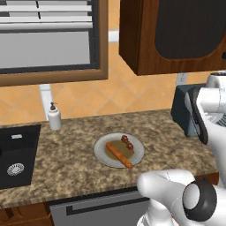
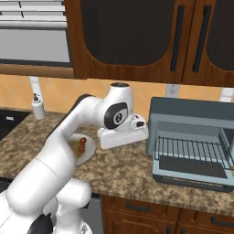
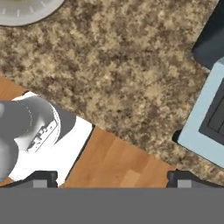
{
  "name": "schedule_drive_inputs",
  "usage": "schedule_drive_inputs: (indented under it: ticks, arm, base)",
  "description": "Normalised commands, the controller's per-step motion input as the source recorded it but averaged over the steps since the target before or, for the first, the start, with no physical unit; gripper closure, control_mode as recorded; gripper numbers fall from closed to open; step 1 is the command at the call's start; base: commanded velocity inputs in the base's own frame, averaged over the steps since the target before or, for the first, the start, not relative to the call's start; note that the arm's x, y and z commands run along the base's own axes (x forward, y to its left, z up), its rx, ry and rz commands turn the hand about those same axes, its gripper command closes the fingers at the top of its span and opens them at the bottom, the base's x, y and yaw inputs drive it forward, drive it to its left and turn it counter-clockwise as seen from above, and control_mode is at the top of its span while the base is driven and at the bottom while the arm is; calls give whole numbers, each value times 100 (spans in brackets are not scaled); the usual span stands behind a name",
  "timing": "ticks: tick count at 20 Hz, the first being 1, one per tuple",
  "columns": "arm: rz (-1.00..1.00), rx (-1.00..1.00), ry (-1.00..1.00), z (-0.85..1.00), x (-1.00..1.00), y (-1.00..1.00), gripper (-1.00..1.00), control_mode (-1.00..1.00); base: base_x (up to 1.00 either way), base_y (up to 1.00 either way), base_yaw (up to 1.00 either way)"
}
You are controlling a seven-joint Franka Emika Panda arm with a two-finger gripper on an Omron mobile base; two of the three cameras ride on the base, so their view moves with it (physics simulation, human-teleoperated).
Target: Pick up the kebab skewer and baguette bread, and place them inside the toaster oven. Close the toaster oven door and start by setting the timer.
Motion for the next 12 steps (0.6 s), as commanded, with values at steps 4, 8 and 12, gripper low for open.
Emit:
schedule_drive_inputs:
  ticks: [4, 8, 12]
  arm:
    - [24, -1, 24, -23, 2, 100, -100, -100]
    - [13, -1, 20, -29, 17, 100, -100, -100]
    - [-4, -2, 8, -42, 22, 100, -100, -100]
  base:
    - [0, 0, 0]
    - [0, 0, 0]
    - [0, 0, 0]
